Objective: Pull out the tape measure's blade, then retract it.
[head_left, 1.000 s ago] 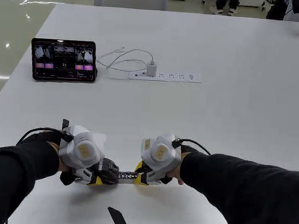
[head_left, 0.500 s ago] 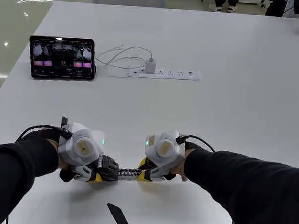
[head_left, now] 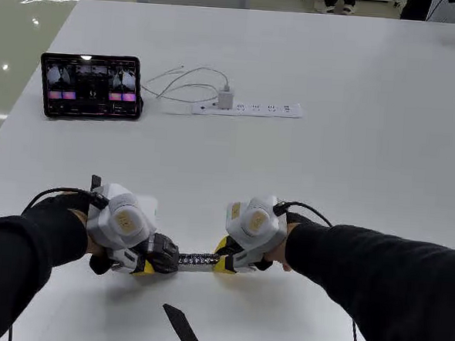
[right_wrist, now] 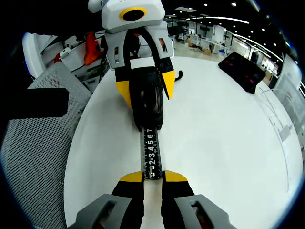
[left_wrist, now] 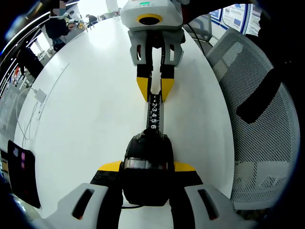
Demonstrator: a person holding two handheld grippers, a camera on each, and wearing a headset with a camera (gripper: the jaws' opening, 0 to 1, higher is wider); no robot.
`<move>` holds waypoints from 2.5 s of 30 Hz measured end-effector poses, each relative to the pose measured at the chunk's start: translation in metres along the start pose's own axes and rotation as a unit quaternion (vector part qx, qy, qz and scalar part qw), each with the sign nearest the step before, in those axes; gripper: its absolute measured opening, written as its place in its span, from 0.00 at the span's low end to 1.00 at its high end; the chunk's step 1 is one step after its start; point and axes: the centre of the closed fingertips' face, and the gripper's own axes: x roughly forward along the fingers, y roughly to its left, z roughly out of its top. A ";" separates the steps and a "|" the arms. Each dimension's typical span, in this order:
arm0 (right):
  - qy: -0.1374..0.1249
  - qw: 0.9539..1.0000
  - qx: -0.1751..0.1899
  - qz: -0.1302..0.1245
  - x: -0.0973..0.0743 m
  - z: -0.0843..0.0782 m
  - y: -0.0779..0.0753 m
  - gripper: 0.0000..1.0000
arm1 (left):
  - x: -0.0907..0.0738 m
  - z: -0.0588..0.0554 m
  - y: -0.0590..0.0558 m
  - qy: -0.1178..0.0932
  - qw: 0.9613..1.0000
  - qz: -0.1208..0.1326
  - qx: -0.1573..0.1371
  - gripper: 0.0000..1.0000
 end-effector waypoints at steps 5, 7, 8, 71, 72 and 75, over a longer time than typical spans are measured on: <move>0.000 1.000 0.005 -0.001 -0.003 -0.004 -0.001 0.08 | 0.000 0.000 0.000 0.001 1.000 -0.001 -0.001 0.32; 0.000 1.000 0.005 -0.001 -0.003 -0.005 -0.001 0.08 | 0.000 0.001 0.000 0.001 1.000 0.000 -0.001 0.32; 0.001 1.000 0.006 -0.001 -0.003 -0.005 -0.001 0.08 | 0.000 0.001 0.000 0.000 1.000 0.000 -0.001 0.32; 0.011 1.000 0.018 -0.006 -0.022 -0.030 -0.002 0.08 | 0.000 0.000 -0.002 -0.001 1.000 0.001 -0.001 0.32; 0.011 1.000 0.018 -0.006 -0.022 -0.030 -0.003 0.08 | 0.000 0.000 -0.002 -0.001 1.000 0.000 -0.001 0.32; 0.012 1.000 0.019 -0.007 -0.023 -0.032 -0.003 0.08 | 0.000 0.000 -0.002 -0.001 1.000 0.000 -0.001 0.32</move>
